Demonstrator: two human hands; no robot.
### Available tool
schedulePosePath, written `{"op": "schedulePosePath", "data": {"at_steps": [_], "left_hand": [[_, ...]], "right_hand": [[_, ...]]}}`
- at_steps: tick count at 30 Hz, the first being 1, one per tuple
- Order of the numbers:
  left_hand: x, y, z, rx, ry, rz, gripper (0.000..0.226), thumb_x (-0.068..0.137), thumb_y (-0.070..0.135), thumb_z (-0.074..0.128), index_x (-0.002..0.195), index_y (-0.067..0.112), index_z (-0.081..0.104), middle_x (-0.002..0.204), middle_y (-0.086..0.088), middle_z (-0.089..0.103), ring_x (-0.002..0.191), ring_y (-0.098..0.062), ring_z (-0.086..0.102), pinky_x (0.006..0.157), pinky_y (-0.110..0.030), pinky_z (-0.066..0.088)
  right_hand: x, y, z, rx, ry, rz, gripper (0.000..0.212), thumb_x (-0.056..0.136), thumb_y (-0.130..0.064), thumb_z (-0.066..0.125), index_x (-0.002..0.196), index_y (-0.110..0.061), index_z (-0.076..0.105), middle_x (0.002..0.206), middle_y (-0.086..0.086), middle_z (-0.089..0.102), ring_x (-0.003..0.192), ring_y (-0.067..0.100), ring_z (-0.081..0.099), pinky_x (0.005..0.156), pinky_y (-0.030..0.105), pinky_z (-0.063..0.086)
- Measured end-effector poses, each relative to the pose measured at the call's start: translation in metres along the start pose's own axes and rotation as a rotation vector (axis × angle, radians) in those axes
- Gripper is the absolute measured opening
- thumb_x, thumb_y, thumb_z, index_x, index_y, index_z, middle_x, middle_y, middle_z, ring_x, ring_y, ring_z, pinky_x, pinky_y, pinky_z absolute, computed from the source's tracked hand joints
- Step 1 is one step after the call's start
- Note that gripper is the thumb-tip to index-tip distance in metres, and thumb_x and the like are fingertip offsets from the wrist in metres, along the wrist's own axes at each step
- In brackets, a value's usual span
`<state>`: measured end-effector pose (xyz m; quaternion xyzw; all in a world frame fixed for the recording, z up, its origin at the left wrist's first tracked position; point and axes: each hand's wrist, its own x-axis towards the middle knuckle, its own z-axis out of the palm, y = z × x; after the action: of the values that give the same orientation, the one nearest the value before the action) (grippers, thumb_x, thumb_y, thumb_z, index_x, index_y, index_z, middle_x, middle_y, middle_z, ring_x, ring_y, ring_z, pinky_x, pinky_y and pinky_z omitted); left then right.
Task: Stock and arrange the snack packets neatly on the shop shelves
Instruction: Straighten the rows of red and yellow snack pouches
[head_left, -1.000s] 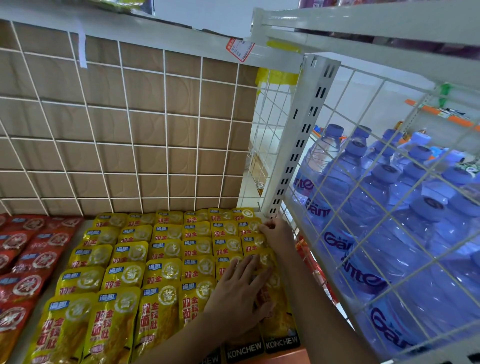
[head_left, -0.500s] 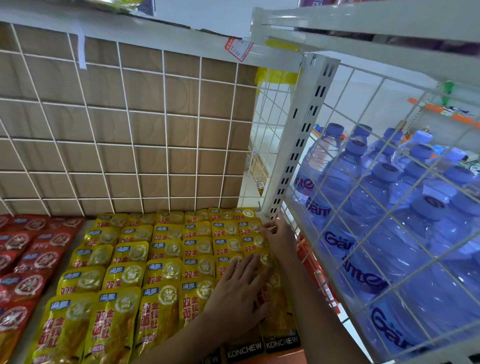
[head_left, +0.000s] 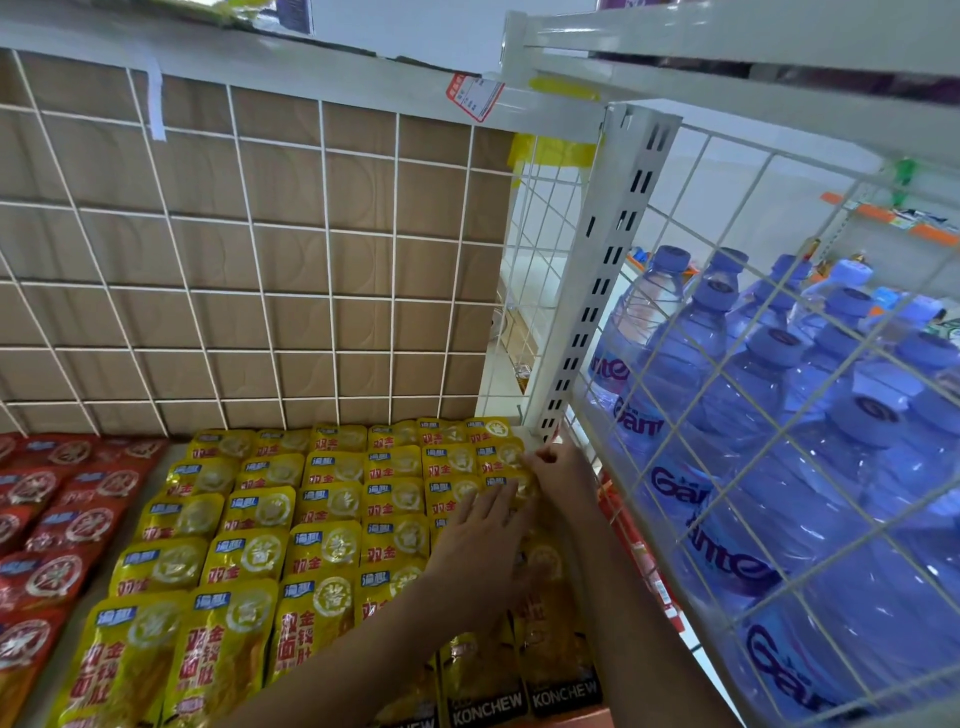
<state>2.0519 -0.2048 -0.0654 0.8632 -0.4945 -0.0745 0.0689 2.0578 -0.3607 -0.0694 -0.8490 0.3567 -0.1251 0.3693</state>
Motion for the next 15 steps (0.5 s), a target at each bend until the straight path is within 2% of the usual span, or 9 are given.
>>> {"op": "schedulePosePath", "data": {"at_steps": [5, 8, 15], "left_hand": [[0.0037, -0.0008, 0.0097, 0.014, -0.034, 0.026, 0.109, 0.060, 0.084, -0.015, 0.150, 0.024, -0.007, 0.158, -0.004, -0.013, 0.144, -0.019, -0.015, 0.113, -0.038, -0.014], [0.0020, -0.0001, 0.0091, 0.010, -0.018, 0.024, 0.107, 0.055, 0.073, -0.018, 0.150, 0.024, -0.008, 0.157, -0.003, -0.015, 0.144, -0.019, -0.016, 0.112, -0.038, -0.016], [0.0002, 0.0009, 0.0091, -0.008, 0.005, 0.017, 0.104, 0.059, 0.072, -0.018, 0.151, 0.024, -0.002, 0.158, -0.004, -0.012, 0.144, -0.019, -0.015, 0.110, -0.037, -0.018]], "right_hand": [[0.0003, -0.0011, 0.0000, -0.076, 0.003, 0.000, 0.026, 0.090, -0.027, 0.058, 0.105, -0.009, 0.067, 0.103, 0.006, 0.068, 0.095, 0.019, 0.062, 0.069, 0.021, 0.034], [0.0013, -0.0003, -0.0001, -0.081, -0.003, 0.005, 0.025, 0.091, -0.026, 0.056, 0.106, -0.009, 0.066, 0.105, 0.007, 0.068, 0.095, 0.020, 0.061, 0.068, 0.021, 0.034], [0.0028, 0.0011, -0.0013, -0.070, -0.032, 0.007, 0.022, 0.090, -0.023, 0.057, 0.100, -0.006, 0.066, 0.099, 0.009, 0.068, 0.089, 0.020, 0.060, 0.068, 0.023, 0.035]]}}
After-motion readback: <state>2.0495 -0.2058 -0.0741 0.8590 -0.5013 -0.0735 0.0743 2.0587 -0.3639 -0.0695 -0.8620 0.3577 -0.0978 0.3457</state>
